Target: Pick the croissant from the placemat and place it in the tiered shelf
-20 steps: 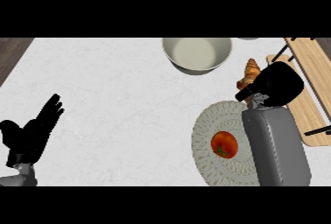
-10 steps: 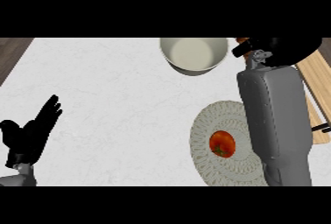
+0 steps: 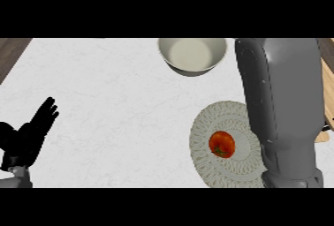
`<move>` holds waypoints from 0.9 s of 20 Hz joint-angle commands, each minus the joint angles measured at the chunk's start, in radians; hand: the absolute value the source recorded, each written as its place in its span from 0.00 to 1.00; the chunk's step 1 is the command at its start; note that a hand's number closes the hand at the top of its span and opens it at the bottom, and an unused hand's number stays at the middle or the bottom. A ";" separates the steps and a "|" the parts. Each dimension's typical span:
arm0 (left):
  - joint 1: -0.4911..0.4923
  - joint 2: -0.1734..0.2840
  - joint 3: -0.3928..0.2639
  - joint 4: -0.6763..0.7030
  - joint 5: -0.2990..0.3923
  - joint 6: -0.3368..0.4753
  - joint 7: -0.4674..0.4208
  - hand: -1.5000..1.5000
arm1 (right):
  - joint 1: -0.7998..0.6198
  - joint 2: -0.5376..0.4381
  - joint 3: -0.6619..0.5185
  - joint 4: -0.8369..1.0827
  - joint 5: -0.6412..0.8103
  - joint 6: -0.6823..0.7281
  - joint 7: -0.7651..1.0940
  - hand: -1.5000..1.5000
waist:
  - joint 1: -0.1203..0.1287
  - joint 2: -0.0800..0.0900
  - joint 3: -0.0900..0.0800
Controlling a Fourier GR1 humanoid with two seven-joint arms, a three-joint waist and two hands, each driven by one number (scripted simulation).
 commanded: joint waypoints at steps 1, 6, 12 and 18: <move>-0.004 -0.016 -0.003 0.020 -0.023 0.025 -0.023 0.50 | -0.122 0.001 -0.028 0.054 0.113 0.059 0.222 1.00 | -0.015 0.000 0.000; 0.019 -0.020 -0.007 -0.002 -0.012 0.011 -0.012 0.50 | -0.198 -0.045 -0.117 0.144 0.211 0.195 0.189 1.00 | -0.012 0.001 -0.001; 0.031 0.014 0.021 -0.049 0.016 -0.014 0.023 0.50 | -0.215 -0.061 -0.209 0.178 0.260 0.200 0.127 1.00 | -0.015 0.001 0.001; 0.042 -0.013 0.009 -0.035 -0.006 0.003 -0.005 0.50 | -0.265 -0.133 -0.297 0.228 0.309 0.219 0.083 1.00 | -0.014 0.002 0.001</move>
